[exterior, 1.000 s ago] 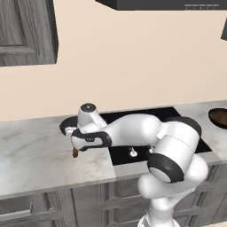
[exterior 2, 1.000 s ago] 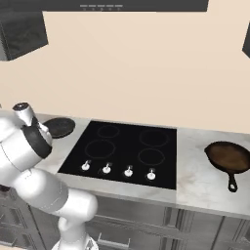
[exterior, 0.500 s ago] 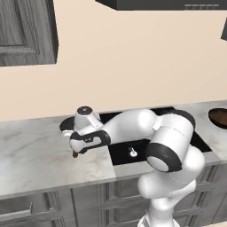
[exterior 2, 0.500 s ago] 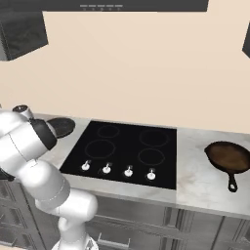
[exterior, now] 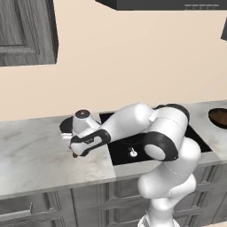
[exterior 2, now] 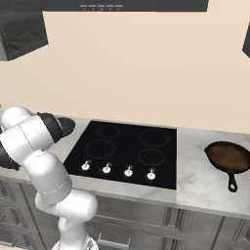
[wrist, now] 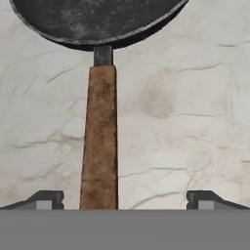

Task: Place both pans onto different burners. Then place the broccoli and the shrimp on different pans.

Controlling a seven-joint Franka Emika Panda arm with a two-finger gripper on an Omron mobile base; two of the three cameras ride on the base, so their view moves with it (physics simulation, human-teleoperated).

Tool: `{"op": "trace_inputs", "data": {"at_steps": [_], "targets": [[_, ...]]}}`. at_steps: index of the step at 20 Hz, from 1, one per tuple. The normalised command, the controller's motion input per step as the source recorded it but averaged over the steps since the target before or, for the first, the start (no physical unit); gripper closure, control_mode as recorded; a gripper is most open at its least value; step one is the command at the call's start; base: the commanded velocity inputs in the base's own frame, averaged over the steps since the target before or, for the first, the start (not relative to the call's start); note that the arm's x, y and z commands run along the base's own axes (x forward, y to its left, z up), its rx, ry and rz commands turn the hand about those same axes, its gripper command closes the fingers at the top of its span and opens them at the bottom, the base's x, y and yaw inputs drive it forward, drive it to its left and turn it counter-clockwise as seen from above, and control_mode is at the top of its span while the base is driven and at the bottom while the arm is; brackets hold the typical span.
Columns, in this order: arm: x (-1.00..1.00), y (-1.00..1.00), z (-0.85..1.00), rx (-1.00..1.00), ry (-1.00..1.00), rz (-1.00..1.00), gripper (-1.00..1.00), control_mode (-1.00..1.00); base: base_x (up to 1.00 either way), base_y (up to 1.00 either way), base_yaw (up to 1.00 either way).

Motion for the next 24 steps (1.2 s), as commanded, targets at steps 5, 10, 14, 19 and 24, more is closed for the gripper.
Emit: {"op": "trace_inputs", "data": {"at_steps": [5, 10, 14, 19, 24], "targets": [[0.06, 0.16, -0.17, 0.0, 0.0, 0.0, -1.0, -1.0, 0.0, 0.0, 0.0], [0.11, 0.2, -0.14, 0.0, 0.01, 0.0, -1.0, -1.0, 0.0, 0.0, 0.0], [0.19, 0.15, -0.2, 0.0, 0.0, 0.0, -1.0, -1.0, 0.0, 0.0, 0.0], [0.13, 0.11, -0.23, 0.0, 0.0, 0.0, -1.0, -1.0, 0.0, 0.0, 0.0], [0.01, 0.02, -0.03, 0.0, 0.0, 0.0, 1.0, -1.0, 0.0, 0.0, 0.0]]}}
